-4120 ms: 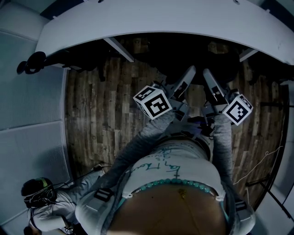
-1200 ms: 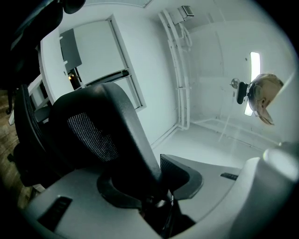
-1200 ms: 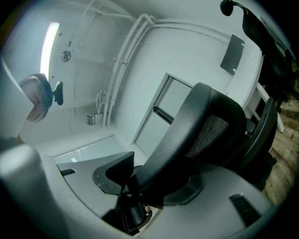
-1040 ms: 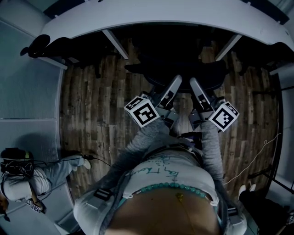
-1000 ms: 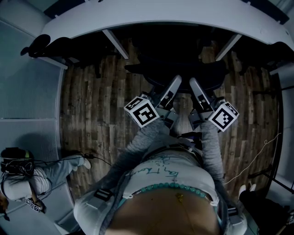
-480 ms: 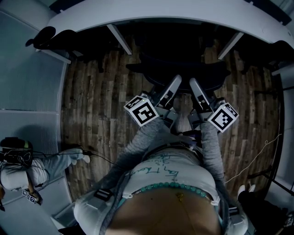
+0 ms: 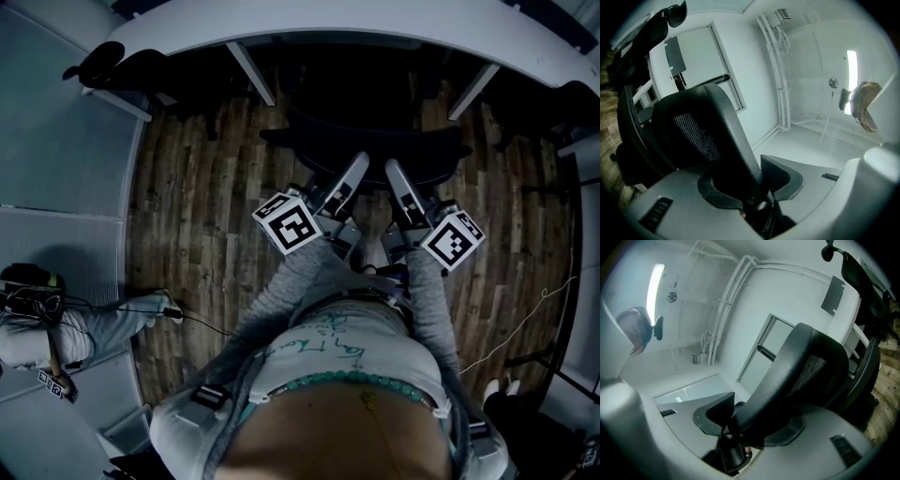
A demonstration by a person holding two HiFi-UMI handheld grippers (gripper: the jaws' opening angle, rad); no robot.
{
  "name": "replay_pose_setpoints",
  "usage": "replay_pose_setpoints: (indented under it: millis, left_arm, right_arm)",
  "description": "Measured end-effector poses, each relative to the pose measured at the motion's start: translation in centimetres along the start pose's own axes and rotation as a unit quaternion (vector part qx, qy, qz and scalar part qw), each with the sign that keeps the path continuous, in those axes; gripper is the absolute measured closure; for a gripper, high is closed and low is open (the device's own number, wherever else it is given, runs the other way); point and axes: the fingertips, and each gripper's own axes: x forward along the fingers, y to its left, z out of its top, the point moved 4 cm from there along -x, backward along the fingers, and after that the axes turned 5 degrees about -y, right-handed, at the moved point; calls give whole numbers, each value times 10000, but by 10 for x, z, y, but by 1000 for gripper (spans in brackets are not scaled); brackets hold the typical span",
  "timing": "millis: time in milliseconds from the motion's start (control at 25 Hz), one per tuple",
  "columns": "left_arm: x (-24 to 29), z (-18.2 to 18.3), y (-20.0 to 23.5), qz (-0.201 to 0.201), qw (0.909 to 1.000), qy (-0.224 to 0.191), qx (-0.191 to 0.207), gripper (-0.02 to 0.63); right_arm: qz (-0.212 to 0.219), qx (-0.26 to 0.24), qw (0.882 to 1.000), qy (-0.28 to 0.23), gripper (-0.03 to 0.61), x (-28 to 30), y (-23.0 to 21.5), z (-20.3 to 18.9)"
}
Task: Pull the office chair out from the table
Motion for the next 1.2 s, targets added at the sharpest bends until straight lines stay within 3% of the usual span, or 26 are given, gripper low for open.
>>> replay_pose_setpoints:
  millis: [1200]
  left_arm:
    - [-93, -50, -62, -27, 9997, -231, 3, 471]
  right_arm:
    - [159, -79, 9998, 25, 382, -95, 58, -42]
